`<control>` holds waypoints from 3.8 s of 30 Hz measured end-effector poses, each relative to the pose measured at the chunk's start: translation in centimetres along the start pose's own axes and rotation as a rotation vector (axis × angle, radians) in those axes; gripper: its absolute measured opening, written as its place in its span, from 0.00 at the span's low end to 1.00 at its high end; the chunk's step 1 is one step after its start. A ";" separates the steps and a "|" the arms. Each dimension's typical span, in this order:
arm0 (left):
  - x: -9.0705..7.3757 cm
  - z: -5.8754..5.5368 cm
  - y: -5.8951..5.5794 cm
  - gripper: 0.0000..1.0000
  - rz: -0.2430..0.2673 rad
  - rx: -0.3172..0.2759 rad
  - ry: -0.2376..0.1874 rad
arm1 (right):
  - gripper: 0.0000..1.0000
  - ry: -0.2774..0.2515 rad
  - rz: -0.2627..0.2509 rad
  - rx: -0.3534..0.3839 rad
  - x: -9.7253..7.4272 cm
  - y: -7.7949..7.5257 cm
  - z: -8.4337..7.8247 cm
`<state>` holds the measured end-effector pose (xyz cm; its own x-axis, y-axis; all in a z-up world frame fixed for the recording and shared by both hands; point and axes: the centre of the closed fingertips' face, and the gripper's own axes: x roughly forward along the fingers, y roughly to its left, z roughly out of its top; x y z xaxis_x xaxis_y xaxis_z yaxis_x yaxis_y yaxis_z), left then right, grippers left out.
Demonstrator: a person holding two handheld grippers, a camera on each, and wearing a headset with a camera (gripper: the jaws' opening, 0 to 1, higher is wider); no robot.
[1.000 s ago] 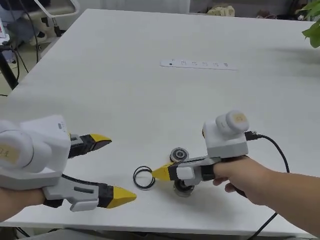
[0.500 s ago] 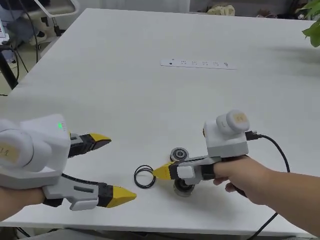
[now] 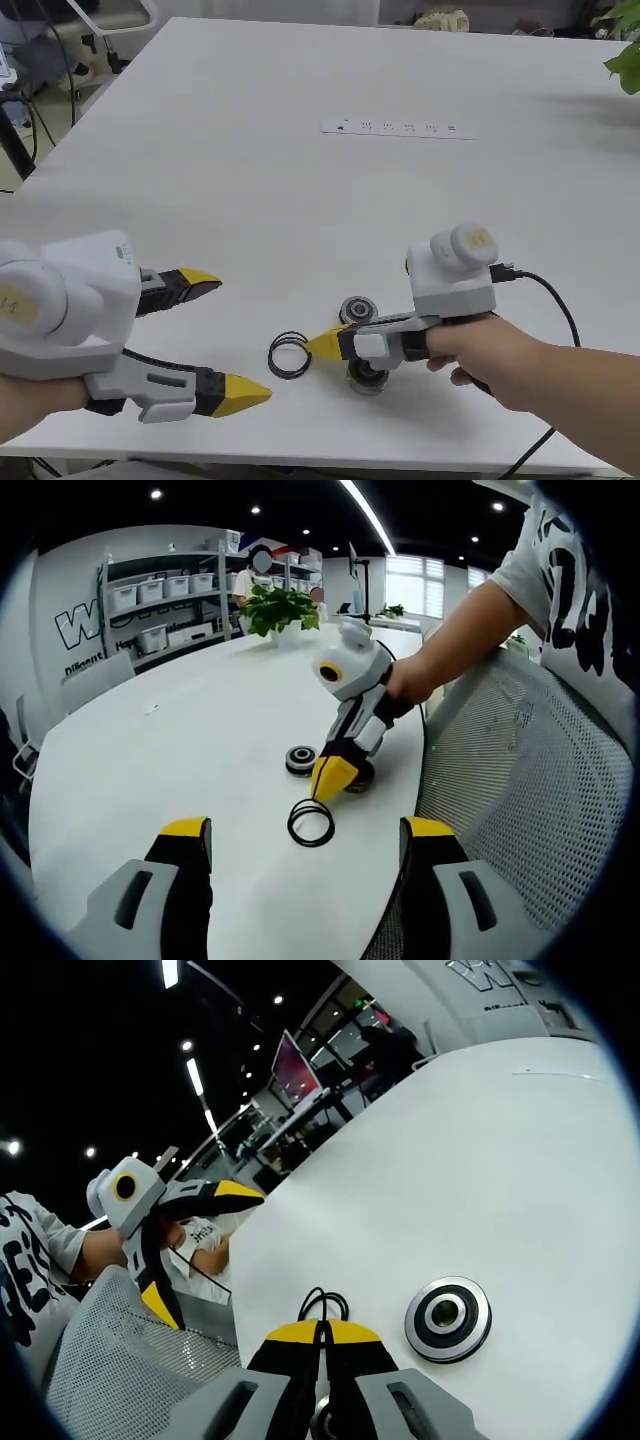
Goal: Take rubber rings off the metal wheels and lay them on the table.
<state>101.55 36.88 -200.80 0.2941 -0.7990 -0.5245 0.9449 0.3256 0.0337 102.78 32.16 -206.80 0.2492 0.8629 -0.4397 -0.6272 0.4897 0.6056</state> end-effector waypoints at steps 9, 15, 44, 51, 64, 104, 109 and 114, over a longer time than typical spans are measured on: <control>0.1 0.0 0.0 0.75 -0.003 0.003 0.002 | 0.00 0.005 -0.011 -0.022 0.0 -0.2 -0.1; 0.1 0.0 -0.1 0.75 -0.005 0.003 0.004 | 0.05 0.009 -0.021 -0.051 0.0 -0.2 -0.1; 0.2 0.4 0.0 0.75 -0.010 0.003 0.002 | 0.16 -0.036 -0.010 -0.170 -0.9 0.7 1.5; 0.3 0.7 0.2 0.75 -0.010 0.008 0.000 | 0.19 -0.068 -0.013 -0.186 -1.5 0.7 2.3; 1.0 1.6 0.8 0.75 -0.016 0.009 -0.011 | 0.22 -0.099 -0.042 -0.212 -3.1 0.0 3.1; 4.6 4.3 3.0 0.72 -0.043 0.019 -0.028 | 0.30 -0.147 -0.203 -0.323 -8.0 -4.3 3.9; 5.1 4.4 3.3 0.71 -0.047 0.013 -0.026 | 0.30 -0.135 -0.217 -0.348 -8.1 -4.7 3.7; 5.6 4.3 3.5 0.71 -0.049 0.010 -0.021 | 0.30 -0.123 -0.227 -0.362 -8.1 -5.0 3.4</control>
<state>107.10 31.36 -199.95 0.2506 -0.8244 -0.5074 0.9595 0.2810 0.0172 106.40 23.12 -203.98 0.4827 0.7577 -0.4393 -0.7588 0.6123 0.2223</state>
